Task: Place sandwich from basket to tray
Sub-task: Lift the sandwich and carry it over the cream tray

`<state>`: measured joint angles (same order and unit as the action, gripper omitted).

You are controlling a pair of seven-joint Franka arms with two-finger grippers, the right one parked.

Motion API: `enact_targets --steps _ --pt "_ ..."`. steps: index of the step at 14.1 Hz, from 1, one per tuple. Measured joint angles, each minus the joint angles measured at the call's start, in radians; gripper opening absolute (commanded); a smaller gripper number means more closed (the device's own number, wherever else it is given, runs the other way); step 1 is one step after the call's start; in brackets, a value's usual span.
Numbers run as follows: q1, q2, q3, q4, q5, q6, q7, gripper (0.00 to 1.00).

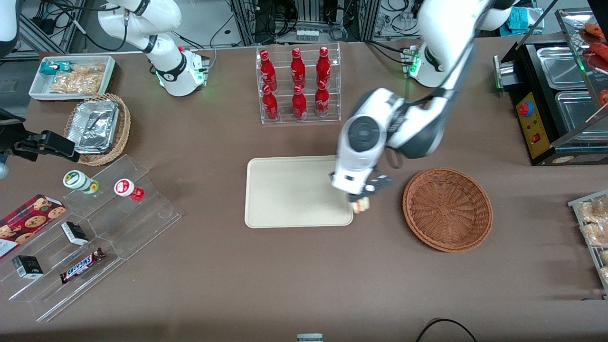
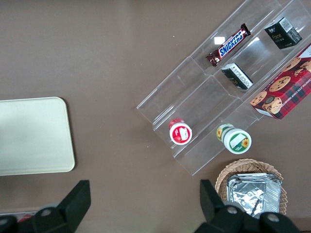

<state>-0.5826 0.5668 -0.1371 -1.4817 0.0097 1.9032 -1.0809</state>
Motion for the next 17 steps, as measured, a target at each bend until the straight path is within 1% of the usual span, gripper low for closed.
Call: enact_targets --steps 3,5,8,10,11,12,13,14,15,17 --pt "-0.087 0.152 0.003 0.116 0.000 0.001 -0.005 0.25" --pt "-0.118 0.215 0.004 0.169 0.004 0.001 -0.005 0.26" --pt "-0.140 0.273 0.004 0.239 0.032 0.004 0.000 0.27" --pt "-0.149 0.298 0.003 0.264 0.037 0.029 0.033 0.27" --pt "-0.154 0.307 0.003 0.268 0.037 0.047 0.049 0.30" --pt "-0.159 0.312 0.003 0.269 0.038 0.056 0.055 0.38" --pt "-0.162 0.316 0.003 0.269 0.038 0.061 0.056 0.57" --pt "-0.163 0.319 0.003 0.269 0.038 0.063 0.058 0.90" --pt "-0.163 0.322 0.004 0.269 0.038 0.064 0.060 1.00" --pt "-0.163 0.322 0.004 0.277 0.038 0.064 0.060 1.00"
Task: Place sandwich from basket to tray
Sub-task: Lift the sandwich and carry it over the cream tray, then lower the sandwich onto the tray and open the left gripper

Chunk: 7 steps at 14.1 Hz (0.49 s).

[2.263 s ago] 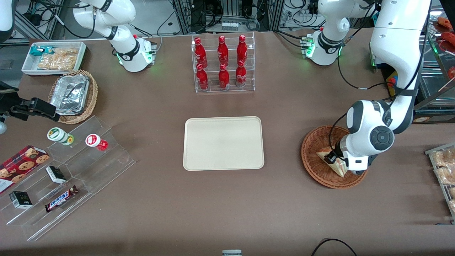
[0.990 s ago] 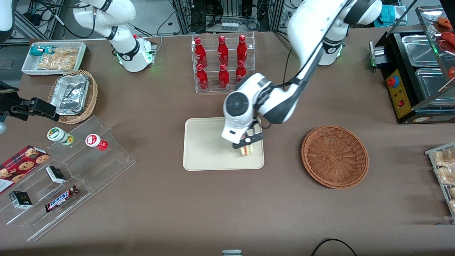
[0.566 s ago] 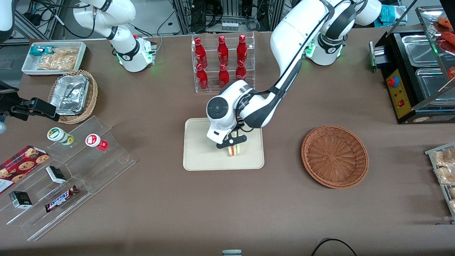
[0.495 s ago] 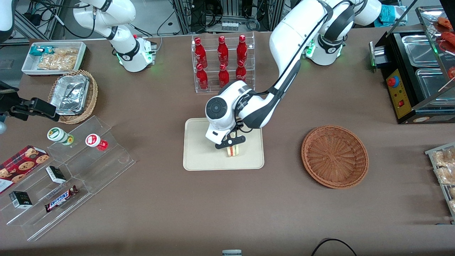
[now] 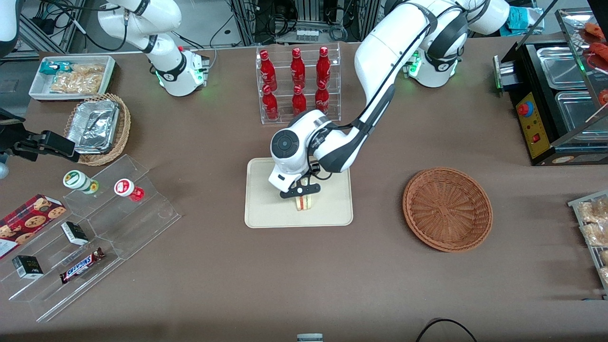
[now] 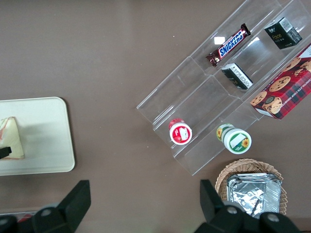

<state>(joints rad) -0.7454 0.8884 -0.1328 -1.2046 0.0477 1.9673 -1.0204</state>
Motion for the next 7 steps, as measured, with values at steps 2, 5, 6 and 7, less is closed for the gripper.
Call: enact_targets --steps 2,5,6,7 --pt "0.001 -0.010 0.006 0.025 0.001 0.000 0.000 1.00" --pt "0.027 -0.079 0.048 0.051 0.005 -0.073 0.004 0.99" --pt "0.051 -0.115 0.057 0.054 0.007 -0.125 0.023 0.99" --pt "0.087 -0.158 0.060 0.050 0.007 -0.182 0.065 0.99"
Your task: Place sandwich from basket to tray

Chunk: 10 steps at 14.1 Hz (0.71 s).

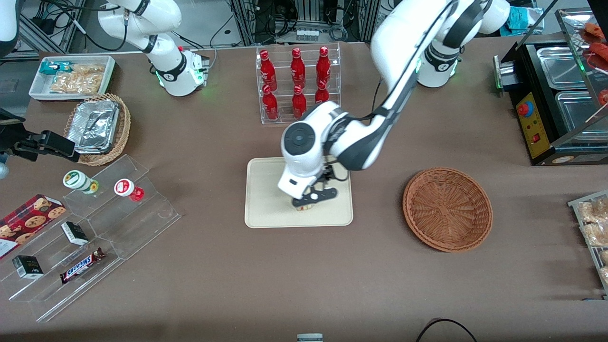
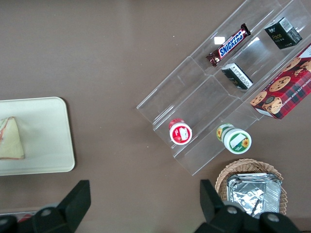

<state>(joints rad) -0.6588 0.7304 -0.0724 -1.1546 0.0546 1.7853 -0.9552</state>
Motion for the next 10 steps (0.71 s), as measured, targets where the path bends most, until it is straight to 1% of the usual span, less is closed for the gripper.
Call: enact_targets --steps 2,7,10 --pt "0.076 -0.106 0.002 -0.060 0.000 -0.064 0.119 0.99" --pt "0.272 -0.428 0.006 -0.363 0.000 -0.154 0.446 1.00" --pt "0.395 -0.557 0.008 -0.445 0.000 -0.260 0.604 1.00"
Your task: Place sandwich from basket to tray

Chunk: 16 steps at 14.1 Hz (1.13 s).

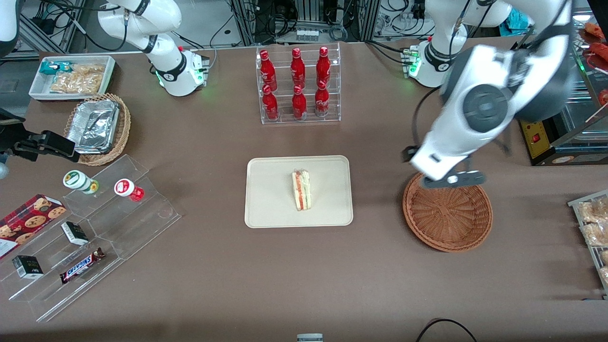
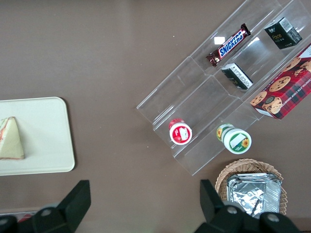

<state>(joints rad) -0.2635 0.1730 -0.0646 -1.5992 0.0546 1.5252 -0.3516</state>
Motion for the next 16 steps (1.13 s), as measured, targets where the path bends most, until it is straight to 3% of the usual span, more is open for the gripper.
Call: enact_targets --steps 5,16 --pt "0.180 -0.104 0.008 -0.008 0.001 -0.072 0.238 1.00" --pt "0.195 -0.147 0.051 0.134 0.033 -0.158 0.272 1.00"
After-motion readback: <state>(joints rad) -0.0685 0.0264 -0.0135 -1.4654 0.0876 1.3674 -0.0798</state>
